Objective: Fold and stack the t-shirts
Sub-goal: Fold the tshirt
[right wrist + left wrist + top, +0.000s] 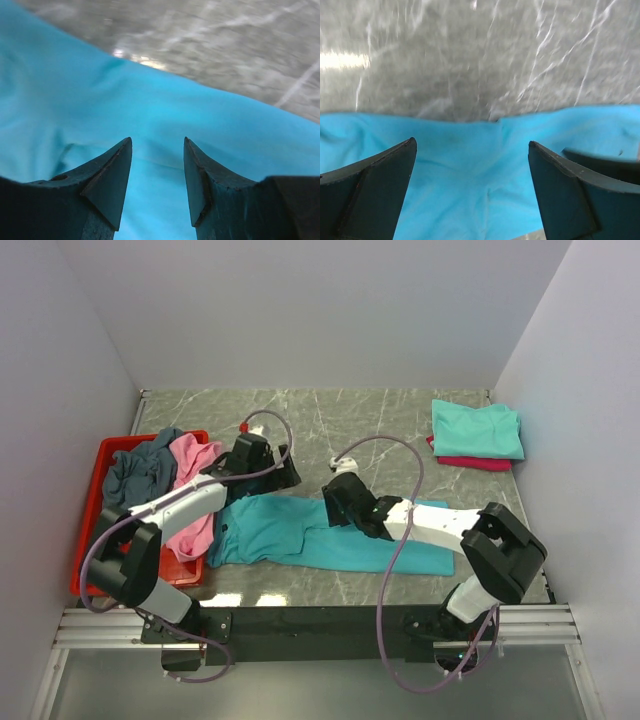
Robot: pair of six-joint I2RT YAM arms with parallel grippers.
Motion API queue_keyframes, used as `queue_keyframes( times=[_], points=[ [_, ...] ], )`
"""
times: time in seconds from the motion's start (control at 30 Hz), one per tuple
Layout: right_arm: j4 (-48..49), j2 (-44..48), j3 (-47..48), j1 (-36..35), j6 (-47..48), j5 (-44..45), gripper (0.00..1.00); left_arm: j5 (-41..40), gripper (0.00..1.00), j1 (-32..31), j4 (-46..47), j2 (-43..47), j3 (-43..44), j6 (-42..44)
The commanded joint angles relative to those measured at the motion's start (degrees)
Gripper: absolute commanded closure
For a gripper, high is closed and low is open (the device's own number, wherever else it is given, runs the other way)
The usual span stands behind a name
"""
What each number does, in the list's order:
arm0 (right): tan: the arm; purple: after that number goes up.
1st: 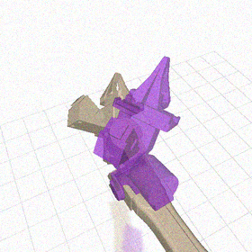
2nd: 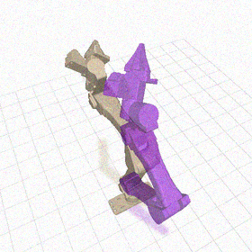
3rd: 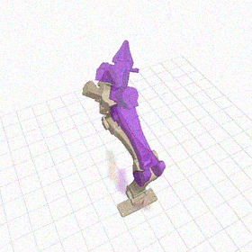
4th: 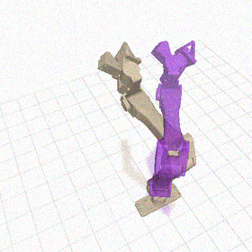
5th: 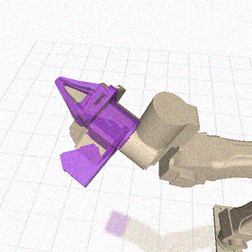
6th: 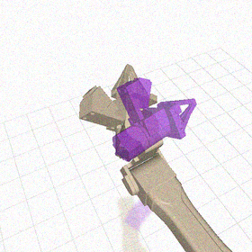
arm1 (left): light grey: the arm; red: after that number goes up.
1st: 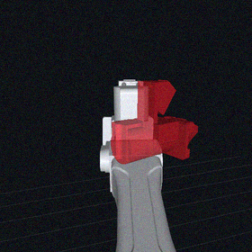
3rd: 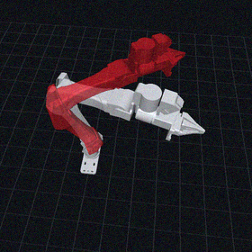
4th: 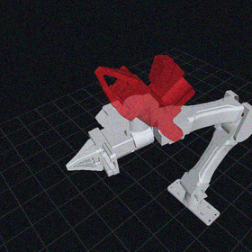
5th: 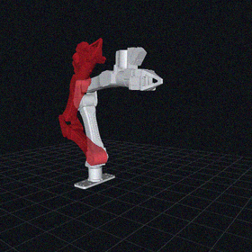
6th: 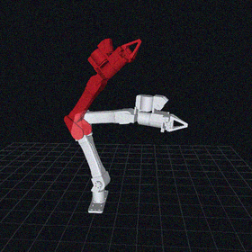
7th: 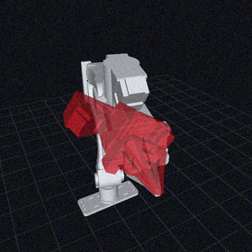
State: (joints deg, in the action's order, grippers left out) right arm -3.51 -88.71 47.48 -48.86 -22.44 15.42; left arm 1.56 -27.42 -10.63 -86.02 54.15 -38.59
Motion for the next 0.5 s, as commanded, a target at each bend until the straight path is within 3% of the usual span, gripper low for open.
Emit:
queue_keyframes(
  times=[0.0,0.2,0.47],
  points=[
    [2.2,0.6,-1.6,2.4,-1.6,0.9,0.47,-2.0,0.01,-0.8,-2.8,2.7,-4.4,-0.5],
    [1.3,-0.9,-3.5,5.4,-3.0,1.2,0.47,-0.2,0.01,-1.4,-2.5,6.5,-10.9,-1.4],
    [0.3,-3.3,-5.6,6.5,-4.6,0.7,0.47,1.1,0.01,-1.4,1.4,-0.6,-11.4,-0.5]
  ],
)
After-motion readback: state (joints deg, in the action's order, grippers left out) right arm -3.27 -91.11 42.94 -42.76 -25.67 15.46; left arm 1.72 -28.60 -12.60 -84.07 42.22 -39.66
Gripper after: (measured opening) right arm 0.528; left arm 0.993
